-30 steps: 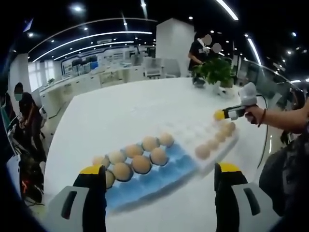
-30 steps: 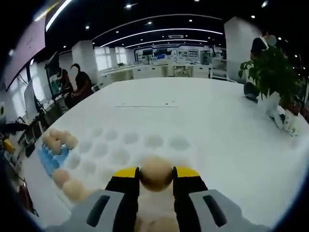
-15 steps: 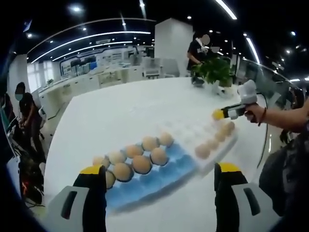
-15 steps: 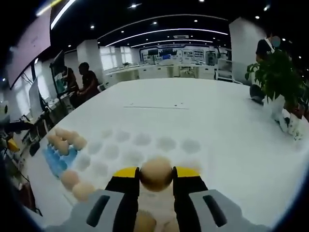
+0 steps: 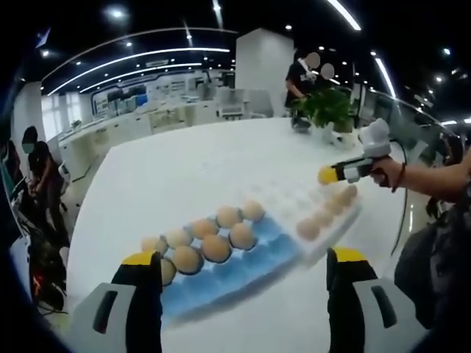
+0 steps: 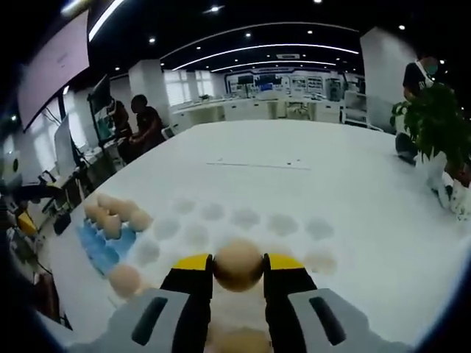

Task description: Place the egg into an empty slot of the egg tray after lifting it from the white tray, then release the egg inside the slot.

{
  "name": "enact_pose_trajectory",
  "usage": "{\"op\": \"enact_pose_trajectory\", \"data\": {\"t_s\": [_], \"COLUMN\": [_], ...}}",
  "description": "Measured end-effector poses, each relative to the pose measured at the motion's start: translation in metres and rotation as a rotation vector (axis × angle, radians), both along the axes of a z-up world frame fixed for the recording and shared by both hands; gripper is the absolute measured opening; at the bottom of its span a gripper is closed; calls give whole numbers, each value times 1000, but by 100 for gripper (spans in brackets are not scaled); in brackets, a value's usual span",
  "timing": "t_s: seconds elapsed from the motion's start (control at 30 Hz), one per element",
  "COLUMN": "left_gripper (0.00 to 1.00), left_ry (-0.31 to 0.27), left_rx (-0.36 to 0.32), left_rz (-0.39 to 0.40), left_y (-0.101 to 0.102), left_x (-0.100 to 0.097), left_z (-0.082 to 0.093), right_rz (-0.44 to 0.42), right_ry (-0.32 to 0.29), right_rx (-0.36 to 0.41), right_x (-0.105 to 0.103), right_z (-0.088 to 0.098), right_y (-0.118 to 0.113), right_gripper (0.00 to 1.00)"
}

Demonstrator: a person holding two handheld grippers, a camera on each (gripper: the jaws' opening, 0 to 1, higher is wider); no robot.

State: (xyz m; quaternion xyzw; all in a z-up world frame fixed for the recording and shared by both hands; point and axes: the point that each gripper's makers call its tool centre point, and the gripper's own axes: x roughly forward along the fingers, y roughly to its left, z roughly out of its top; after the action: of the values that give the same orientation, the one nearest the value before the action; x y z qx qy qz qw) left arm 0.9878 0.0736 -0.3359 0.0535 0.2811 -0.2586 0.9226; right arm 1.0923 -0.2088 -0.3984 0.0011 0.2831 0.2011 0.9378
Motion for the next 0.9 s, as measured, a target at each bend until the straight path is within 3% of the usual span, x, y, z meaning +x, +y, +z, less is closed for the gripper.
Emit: {"op": "enact_pose_trajectory", "data": {"t_s": [0.9], "left_gripper": [94], "left_ry": [5], "left_rx": [1], "left_rz": [0], "left_y": [11], "left_x": [-3], "left_z": [-3], "right_rz": [102], "right_ry": [2], "right_rx": [35], "right_x": [-5], "right_z": [3], "right_y": [67], "right_gripper": [27]}}
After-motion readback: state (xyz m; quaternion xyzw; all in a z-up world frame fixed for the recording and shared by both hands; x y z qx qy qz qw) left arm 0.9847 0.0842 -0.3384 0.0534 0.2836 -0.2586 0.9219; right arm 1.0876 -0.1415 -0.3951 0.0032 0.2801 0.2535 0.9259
